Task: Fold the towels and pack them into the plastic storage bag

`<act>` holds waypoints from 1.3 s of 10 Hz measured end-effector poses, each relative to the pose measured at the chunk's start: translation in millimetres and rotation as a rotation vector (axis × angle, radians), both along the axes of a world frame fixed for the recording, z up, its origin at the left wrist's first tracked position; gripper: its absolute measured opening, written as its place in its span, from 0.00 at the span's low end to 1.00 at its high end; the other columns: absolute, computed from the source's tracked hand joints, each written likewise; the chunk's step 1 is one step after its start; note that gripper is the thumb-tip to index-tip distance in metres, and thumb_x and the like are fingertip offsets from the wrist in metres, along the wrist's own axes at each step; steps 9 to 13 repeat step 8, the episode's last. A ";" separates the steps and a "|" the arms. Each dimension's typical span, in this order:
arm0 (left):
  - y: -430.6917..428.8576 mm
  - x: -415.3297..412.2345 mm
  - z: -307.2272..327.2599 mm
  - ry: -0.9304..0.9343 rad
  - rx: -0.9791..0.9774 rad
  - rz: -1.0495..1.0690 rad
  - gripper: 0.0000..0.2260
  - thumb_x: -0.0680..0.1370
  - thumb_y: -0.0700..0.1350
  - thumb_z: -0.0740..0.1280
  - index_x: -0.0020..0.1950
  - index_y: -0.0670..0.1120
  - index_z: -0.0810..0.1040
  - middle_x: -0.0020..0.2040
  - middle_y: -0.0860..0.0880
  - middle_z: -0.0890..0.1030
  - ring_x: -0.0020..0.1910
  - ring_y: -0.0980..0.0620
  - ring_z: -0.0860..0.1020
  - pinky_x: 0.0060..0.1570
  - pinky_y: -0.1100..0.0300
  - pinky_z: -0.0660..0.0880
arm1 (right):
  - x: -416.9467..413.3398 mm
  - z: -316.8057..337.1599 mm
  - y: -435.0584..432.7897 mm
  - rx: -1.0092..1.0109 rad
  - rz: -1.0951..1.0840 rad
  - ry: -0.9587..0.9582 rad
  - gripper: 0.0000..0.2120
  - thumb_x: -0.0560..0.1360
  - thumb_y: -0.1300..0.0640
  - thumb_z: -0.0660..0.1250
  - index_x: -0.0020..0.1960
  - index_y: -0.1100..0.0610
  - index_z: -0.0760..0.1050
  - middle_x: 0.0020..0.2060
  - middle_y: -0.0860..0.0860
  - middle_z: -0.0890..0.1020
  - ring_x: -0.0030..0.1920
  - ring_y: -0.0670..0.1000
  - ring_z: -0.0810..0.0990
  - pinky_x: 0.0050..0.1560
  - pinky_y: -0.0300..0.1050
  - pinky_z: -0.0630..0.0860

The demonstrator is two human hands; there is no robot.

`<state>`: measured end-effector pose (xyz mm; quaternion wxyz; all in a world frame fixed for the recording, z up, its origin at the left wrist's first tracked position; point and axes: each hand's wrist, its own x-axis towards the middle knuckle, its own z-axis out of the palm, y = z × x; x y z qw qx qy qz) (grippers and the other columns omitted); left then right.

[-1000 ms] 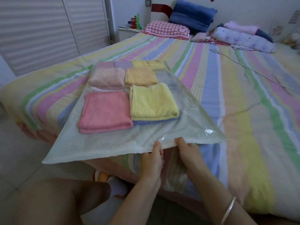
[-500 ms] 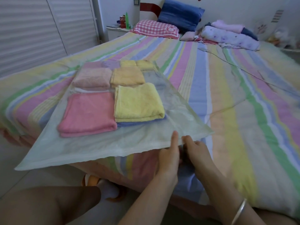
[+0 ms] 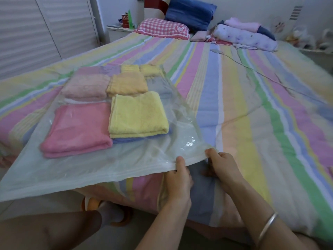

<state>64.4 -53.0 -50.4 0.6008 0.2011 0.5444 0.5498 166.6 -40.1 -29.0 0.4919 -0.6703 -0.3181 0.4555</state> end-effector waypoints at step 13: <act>-14.8 -10.9 11.1 0.099 0.054 -0.186 0.22 0.80 0.54 0.63 0.31 0.44 0.65 0.22 0.49 0.63 0.19 0.53 0.61 0.21 0.63 0.61 | 4.2 15.2 -10.0 -0.088 0.080 0.147 0.18 0.79 0.51 0.63 0.33 0.58 0.69 0.21 0.47 0.61 0.19 0.45 0.61 0.37 0.50 0.81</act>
